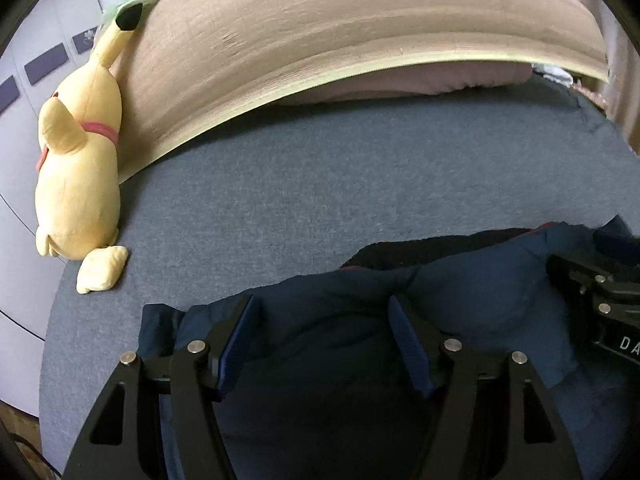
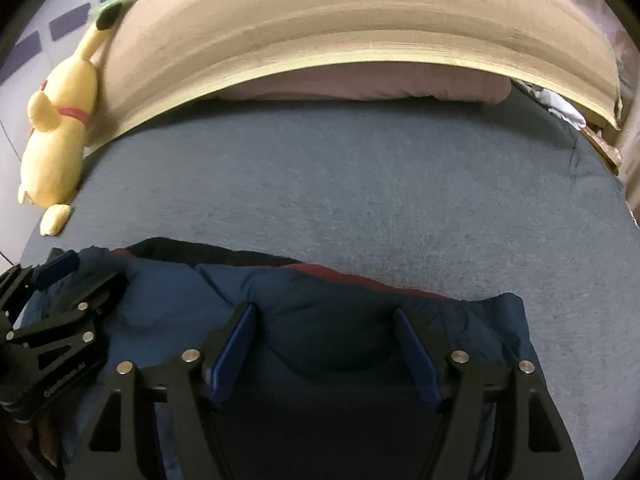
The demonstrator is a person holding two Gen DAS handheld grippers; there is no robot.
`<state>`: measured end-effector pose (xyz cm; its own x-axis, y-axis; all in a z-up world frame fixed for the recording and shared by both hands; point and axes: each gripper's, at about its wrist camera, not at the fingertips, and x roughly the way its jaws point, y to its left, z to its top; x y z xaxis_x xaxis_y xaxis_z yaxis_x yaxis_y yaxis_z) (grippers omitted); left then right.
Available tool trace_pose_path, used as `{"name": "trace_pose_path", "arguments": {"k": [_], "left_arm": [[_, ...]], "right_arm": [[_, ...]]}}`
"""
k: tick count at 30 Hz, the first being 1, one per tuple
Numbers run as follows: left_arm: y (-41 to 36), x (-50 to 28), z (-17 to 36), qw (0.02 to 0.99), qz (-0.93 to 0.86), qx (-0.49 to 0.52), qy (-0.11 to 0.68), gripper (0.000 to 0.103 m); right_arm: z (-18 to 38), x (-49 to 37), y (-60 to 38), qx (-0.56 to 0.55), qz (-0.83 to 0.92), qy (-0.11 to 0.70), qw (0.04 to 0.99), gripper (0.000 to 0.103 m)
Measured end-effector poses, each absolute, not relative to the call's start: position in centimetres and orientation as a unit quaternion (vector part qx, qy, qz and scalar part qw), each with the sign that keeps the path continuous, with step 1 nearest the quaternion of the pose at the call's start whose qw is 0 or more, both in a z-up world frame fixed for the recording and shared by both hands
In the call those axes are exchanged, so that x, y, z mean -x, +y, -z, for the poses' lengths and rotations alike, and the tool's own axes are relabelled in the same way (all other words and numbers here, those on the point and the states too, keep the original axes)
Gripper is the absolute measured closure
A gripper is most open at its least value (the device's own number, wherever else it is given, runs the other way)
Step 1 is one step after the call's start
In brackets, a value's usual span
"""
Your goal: Fold large clothes
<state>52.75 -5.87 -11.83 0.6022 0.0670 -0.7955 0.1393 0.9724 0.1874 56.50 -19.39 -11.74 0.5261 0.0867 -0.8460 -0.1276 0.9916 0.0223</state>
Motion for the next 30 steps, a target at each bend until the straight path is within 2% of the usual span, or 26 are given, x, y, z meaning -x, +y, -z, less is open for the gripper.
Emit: {"name": "trace_pose_path", "arguments": {"k": [6, 10, 12, 15, 19, 23, 26, 30], "left_arm": [[-6.1, -53.1, 12.3, 0.883, 0.014, -0.117, 0.454, 0.028], [-5.9, -53.9, 12.6, 0.881, 0.014, -0.1, 0.463, 0.024], [-5.6, -54.4, 12.7, 0.878, 0.011, -0.092, 0.469, 0.019], [-4.3, -54.5, 11.0, 0.873, 0.036, -0.054, 0.483, 0.02], [-0.5, -51.0, 7.0, 0.887, 0.07, -0.022, 0.457, 0.02], [5.3, -45.5, 4.5, 0.904, 0.076, -0.002, 0.421, 0.02], [9.8, -41.8, 4.6, 0.907, 0.07, 0.035, 0.414, 0.02], [14.4, -37.1, 6.3, 0.896, 0.063, 0.104, 0.428, 0.02]], "right_arm": [[13.0, -57.3, -19.4, 0.015, -0.049, 0.5, 0.864, 0.017], [13.2, -57.6, -19.7, 0.018, -0.045, 0.507, 0.861, 0.014], [13.5, -58.1, -20.0, 0.016, -0.044, 0.51, 0.859, 0.013], [12.2, -58.1, -21.0, -0.009, -0.061, 0.512, 0.857, 0.012], [7.4, -55.4, -23.9, -0.023, -0.089, 0.472, 0.877, 0.011], [3.8, -50.2, -30.9, -0.075, -0.089, 0.45, 0.885, 0.008], [4.5, -46.6, -36.8, -0.117, -0.06, 0.459, 0.879, 0.007], [8.5, -41.9, -42.6, -0.227, -0.055, 0.493, 0.838, 0.007]]}}
